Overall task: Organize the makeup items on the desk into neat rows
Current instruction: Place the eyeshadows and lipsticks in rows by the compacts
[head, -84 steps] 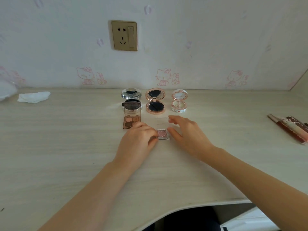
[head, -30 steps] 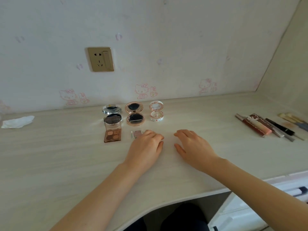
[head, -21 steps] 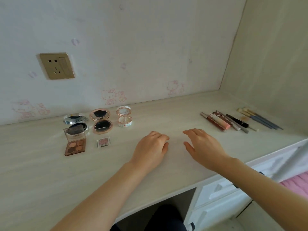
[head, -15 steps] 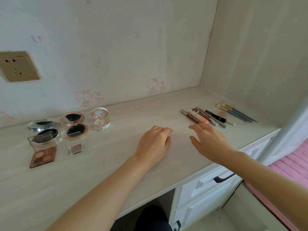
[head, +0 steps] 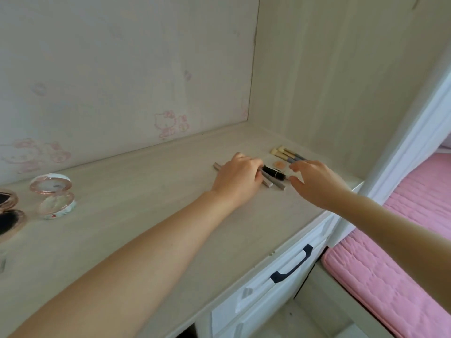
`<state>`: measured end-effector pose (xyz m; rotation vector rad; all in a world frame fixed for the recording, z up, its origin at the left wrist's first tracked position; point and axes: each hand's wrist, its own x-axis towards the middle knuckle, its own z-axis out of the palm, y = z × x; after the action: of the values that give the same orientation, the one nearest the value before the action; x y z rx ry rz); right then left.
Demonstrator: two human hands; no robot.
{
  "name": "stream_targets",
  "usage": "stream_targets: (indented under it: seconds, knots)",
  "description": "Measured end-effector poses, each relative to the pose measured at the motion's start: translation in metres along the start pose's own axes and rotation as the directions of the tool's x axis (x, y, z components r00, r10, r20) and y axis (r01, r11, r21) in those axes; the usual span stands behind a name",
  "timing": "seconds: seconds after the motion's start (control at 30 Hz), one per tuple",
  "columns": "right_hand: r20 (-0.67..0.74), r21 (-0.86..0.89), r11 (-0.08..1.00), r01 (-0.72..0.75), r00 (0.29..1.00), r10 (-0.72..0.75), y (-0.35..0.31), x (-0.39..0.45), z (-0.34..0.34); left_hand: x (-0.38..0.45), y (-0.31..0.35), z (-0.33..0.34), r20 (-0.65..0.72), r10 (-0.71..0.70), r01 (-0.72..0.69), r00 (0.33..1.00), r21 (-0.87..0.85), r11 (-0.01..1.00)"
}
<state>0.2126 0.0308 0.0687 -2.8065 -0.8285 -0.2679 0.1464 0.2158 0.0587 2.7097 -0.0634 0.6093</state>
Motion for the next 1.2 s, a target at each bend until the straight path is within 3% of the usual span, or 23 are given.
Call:
stream_targets:
  seconds: [0.2, 0.47, 0.67, 0.97, 1.1, 1.2]
  knots:
    - [0.046, 0.007, 0.998, -0.063, 0.997, 0.063, 0.022, 0.045, 0.014, 0.057, 0.006, 0.025, 0.147, -0.138, 0.143, 0.979, -0.029, 0.989]
    - [0.112, 0.007, 0.997, -0.073, 0.991, 0.072, 0.021, 0.075, 0.031, 0.105, 0.002, 0.052, 0.335, -0.257, 0.235, 0.907, 0.106, 0.966]
    - [0.184, -0.085, 0.989, -0.125, 0.973, 0.139, 0.012, 0.079, 0.025, 0.112, 0.000, 0.061, 0.353, -0.294, 0.309, 0.888, 0.013, 0.951]
    - [0.057, 0.337, 0.890, -0.307, 0.950, 0.306, 0.013, 0.063, 0.030, 0.100, 0.010, 0.053, 0.304, -0.281, 0.356, 0.910, -0.229, 0.906]
    - [0.061, 0.653, 0.681, -0.331, 0.920, 0.388, 0.017, 0.061, 0.026, 0.093, 0.012, 0.046, 0.243, -0.303, 0.373, 0.922, -0.337, 0.865]
    - [0.050, 0.735, 0.611, -0.296, 0.921, 0.386, 0.014, 0.057, 0.016, 0.087, 0.013, 0.032, 0.204, -0.296, 0.359, 0.933, -0.461, 0.812]
